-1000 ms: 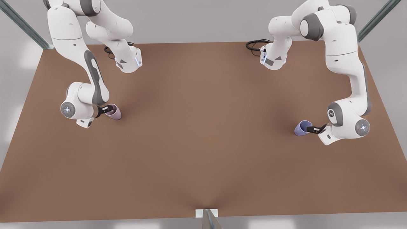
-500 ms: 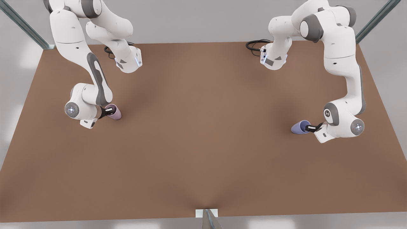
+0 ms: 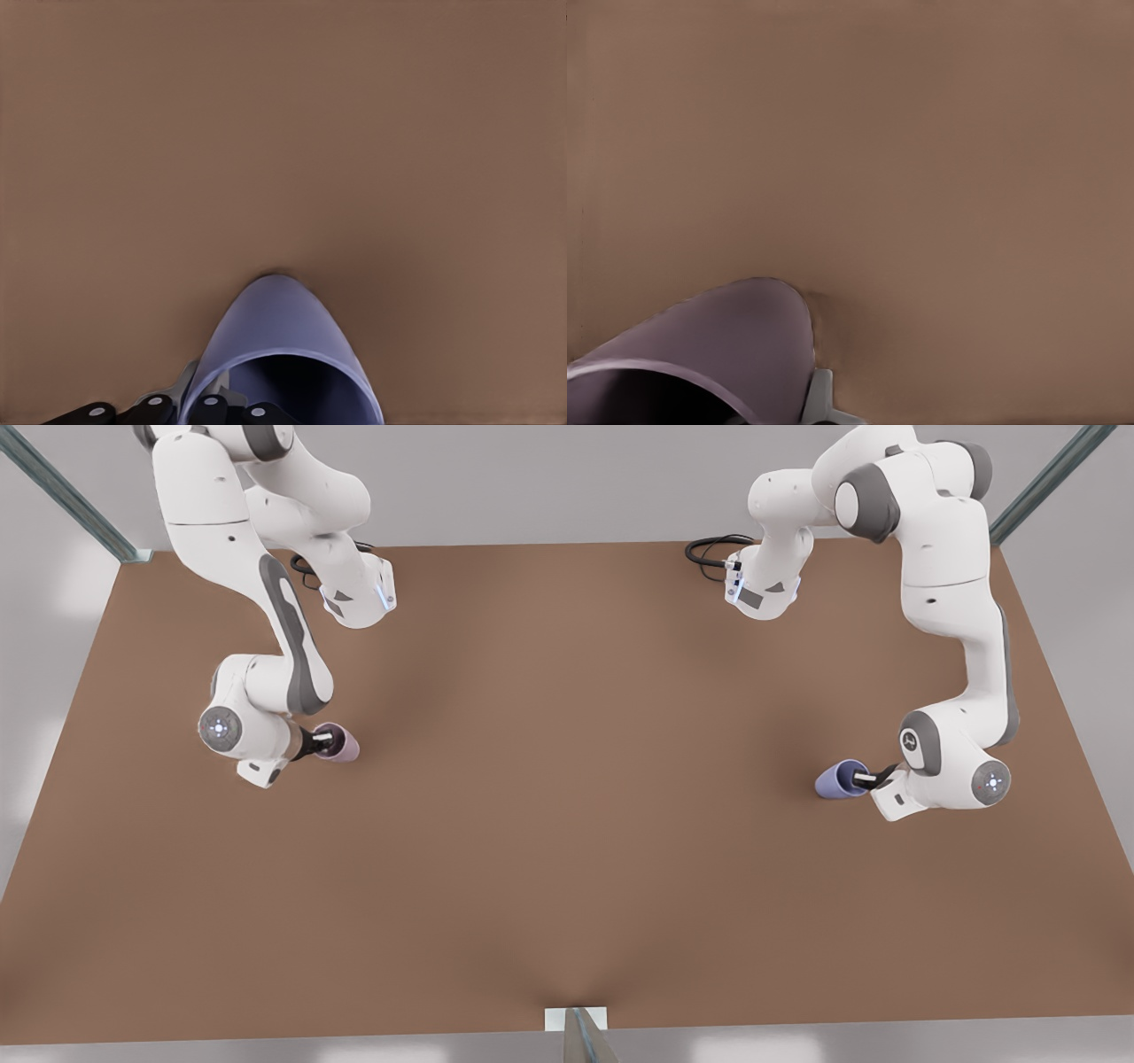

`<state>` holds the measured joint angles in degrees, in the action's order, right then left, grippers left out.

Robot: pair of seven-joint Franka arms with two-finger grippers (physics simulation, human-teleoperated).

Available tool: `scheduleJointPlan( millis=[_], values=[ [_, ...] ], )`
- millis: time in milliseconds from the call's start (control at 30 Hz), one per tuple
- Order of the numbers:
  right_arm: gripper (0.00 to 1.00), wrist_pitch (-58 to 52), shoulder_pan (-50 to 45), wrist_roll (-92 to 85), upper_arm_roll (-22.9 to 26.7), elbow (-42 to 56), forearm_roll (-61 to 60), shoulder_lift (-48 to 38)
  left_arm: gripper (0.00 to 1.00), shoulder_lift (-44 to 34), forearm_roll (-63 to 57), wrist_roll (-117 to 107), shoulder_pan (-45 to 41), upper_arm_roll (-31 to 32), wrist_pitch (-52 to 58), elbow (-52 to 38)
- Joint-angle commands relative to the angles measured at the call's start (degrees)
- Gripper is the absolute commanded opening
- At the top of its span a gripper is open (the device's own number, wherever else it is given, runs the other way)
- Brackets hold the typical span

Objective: Stack the cups, with the pink cup at the bottom and the purple cup at the top

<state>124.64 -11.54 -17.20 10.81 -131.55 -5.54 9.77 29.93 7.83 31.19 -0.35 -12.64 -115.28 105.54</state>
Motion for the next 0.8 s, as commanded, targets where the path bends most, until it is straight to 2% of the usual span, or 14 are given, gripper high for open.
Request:
scheduleJointPlan(
  millis=[0,100,167,267,433,500,567,633,767],
  values=[
    [0.21,-0.09,0.2,0.33,-0.43,0.59,-0.08,-0.28,0.21,-0.04,1.66,0.1,0.0,-0.02,0.15,-0.07],
    [0.21,-0.54,-1.64,7.0,-6.06,4.73,-3.24,-0.28,0.21,-1.89,1.66,0.02,-0.09,-0.02,0.15,-0.15],
    [0.21,0.08,-6.47,9.29,-6.15,5.17,-9.82,-0.45,0.21,-3.99,1.66,-0.07,-0.09,-0.11,0.32,-0.15],
    [0.21,2.45,-15.51,21.93,-6.33,7.44,-10.63,0.33,0.21,-7.07,1.66,-0.69,-0.35,-0.11,0.67,-0.15],
    [0.21,2.37,-31.08,47.69,-6.41,24.76,-10.98,12.28,0.21,-8.83,1.57,-11.93,-5.01,0.42,3.75,-3.76],
    [0.21,2.01,-35.56,57.54,-6.5,35.48,-10.45,19.75,0.21,-8.92,1.57,-17.82,-8.26,0.42,5.07,-4.81],
    [0.21,2.1,-37.94,63.25,-6.59,42.16,-9.23,25.47,0.21,-9.01,1.66,-21.6,-10.81,0.42,5.77,-5.69],
    [0.21,1.93,-37.94,63.7,-6.59,41.38,-4.92,26.18,0.21,-10.06,1.66,-26.08,-12.75,1.47,7.53,-6.3],
    [0.21,5.17,-37.85,64.05,-6.59,41.2,-4.74,29.69,0.21,-10.15,1.66,-31.45,-13.98,4.02,10.43,-9.29]
  ],
)
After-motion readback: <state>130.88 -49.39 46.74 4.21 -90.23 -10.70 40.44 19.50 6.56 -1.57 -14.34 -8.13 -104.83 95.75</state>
